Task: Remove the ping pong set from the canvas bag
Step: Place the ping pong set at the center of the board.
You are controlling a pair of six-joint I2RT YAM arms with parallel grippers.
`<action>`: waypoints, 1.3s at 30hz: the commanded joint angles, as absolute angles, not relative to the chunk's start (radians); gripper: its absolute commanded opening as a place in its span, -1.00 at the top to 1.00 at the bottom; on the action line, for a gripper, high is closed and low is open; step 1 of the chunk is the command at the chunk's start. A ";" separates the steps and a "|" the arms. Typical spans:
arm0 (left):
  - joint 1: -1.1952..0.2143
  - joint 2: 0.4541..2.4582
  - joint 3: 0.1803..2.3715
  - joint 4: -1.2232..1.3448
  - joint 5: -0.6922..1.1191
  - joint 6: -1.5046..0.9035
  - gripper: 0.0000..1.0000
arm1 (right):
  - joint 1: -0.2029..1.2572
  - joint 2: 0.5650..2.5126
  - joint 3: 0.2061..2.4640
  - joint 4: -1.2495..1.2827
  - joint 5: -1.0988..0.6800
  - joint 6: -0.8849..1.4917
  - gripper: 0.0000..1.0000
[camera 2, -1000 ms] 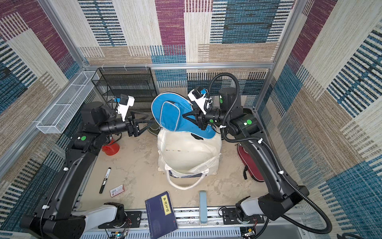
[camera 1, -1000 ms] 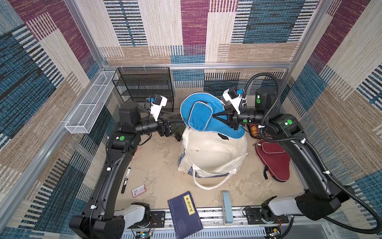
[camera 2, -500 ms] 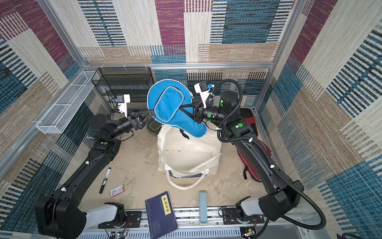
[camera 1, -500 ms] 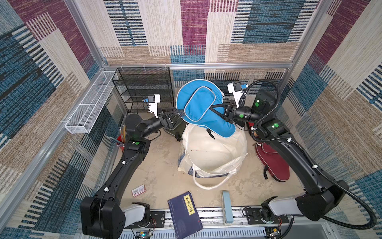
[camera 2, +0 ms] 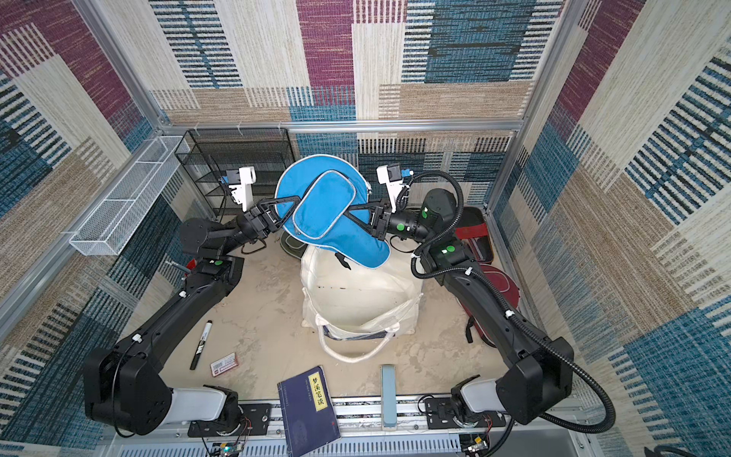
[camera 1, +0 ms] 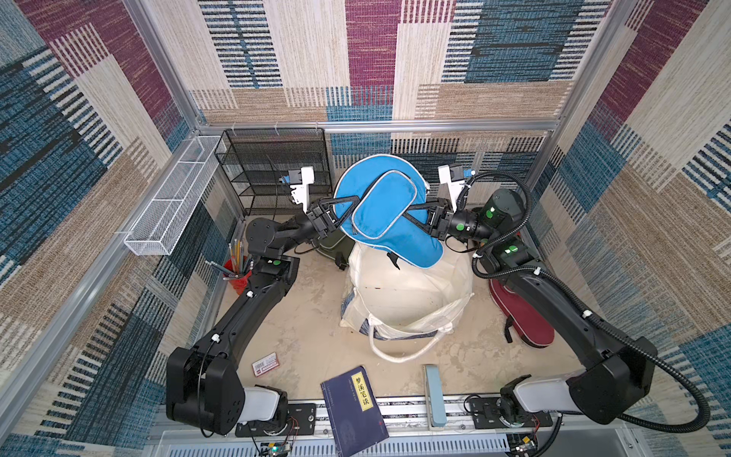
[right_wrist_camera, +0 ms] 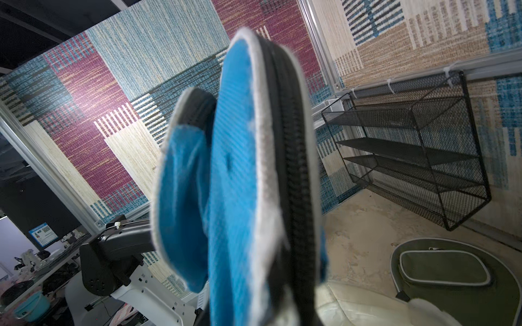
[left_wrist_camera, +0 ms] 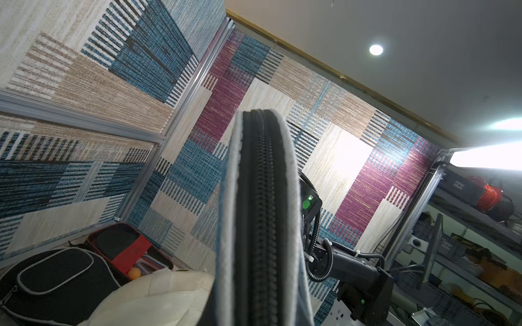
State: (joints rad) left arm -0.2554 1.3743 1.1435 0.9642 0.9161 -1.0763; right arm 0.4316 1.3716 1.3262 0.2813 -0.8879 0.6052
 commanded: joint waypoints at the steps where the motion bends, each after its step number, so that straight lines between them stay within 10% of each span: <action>1: -0.244 1.360 1.213 0.803 0.966 -0.963 1.00 | 0.442 1.371 1.356 0.313 -0.906 0.589 0.62; 5: -0.172 1.298 1.468 0.184 1.048 -0.641 1.00 | 0.440 1.355 1.430 0.077 -0.835 0.425 -0.60; 8: -0.094 1.313 1.767 -0.330 1.072 -0.376 1.00 | 0.436 1.350 1.471 -0.067 -0.781 0.328 -0.99; 13: 0.048 1.468 2.272 -1.000 1.066 -0.110 1.00 | 0.420 1.326 1.458 -0.175 -0.726 0.255 -0.98; 24: 0.272 1.438 2.075 -1.252 0.873 0.094 1.00 | 0.390 1.256 1.340 -0.207 -0.720 0.221 -0.99; 39: 0.198 1.501 1.731 -1.196 0.701 0.149 1.00 | 0.376 1.275 1.267 -0.158 -0.760 0.252 -0.99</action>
